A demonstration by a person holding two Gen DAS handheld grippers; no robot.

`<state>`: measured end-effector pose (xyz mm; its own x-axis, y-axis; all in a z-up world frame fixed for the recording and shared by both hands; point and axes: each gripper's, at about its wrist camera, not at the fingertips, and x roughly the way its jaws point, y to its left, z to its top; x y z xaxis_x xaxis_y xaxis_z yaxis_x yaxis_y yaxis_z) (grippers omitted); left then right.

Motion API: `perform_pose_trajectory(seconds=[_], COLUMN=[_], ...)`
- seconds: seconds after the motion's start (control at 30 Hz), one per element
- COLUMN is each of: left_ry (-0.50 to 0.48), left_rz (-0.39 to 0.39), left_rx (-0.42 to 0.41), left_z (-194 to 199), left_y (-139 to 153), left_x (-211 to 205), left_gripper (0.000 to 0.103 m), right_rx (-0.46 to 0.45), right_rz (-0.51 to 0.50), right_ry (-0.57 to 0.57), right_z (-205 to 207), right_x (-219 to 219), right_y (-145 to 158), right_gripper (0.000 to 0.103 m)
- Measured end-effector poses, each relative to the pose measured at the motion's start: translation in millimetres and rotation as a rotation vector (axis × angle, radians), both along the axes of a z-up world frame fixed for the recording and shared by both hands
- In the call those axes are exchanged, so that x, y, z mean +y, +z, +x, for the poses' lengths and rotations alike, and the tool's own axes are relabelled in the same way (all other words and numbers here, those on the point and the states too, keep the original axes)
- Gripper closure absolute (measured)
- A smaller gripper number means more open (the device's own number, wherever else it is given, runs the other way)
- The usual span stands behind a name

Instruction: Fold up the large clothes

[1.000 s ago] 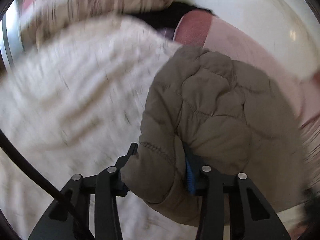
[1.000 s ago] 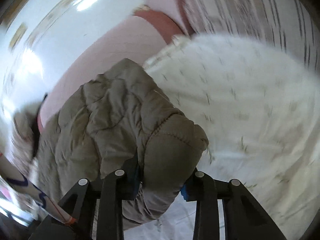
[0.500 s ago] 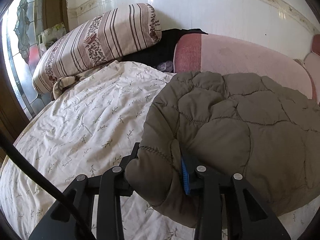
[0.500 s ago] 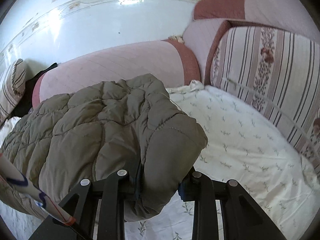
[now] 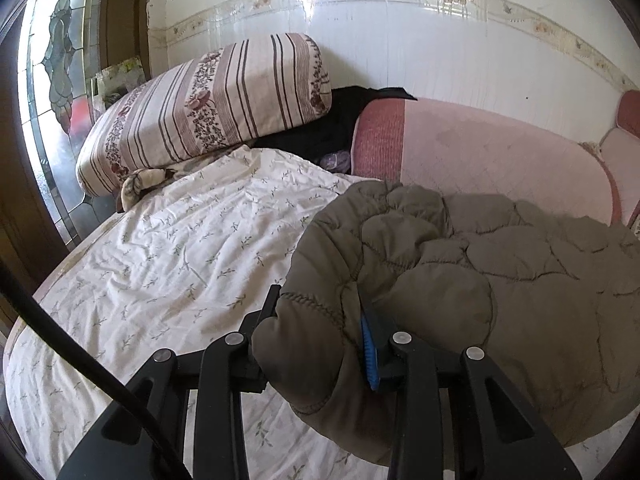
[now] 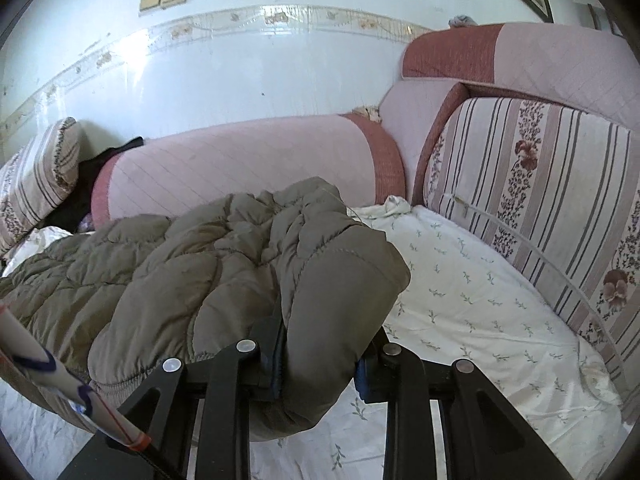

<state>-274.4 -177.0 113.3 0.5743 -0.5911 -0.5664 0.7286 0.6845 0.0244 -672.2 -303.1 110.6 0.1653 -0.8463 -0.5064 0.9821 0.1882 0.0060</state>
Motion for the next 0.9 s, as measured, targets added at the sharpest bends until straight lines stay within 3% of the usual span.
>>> perform_pose_trajectory(seconds=[0.37, 0.67, 0.9], left_ry=[-0.009, 0.011, 0.053], left_rz=[-0.013, 0.059, 0.116], left_rx=[0.028, 0.065, 0.054], left_z=[-28, -55, -62], left_y=[16, -18, -51], left_x=[77, 125, 126], left_gripper=[0.070, 0.069, 0.062], right_rx=[-0.038, -0.057, -0.021], right_rz=[-0.001, 0.101, 0.229], right_ry=[0.039, 0.021, -0.001], right_z=[-30, -53, -59], right_x=[66, 104, 99], right_y=[18, -9, -49], right_gripper=[0.076, 0.075, 0.075])
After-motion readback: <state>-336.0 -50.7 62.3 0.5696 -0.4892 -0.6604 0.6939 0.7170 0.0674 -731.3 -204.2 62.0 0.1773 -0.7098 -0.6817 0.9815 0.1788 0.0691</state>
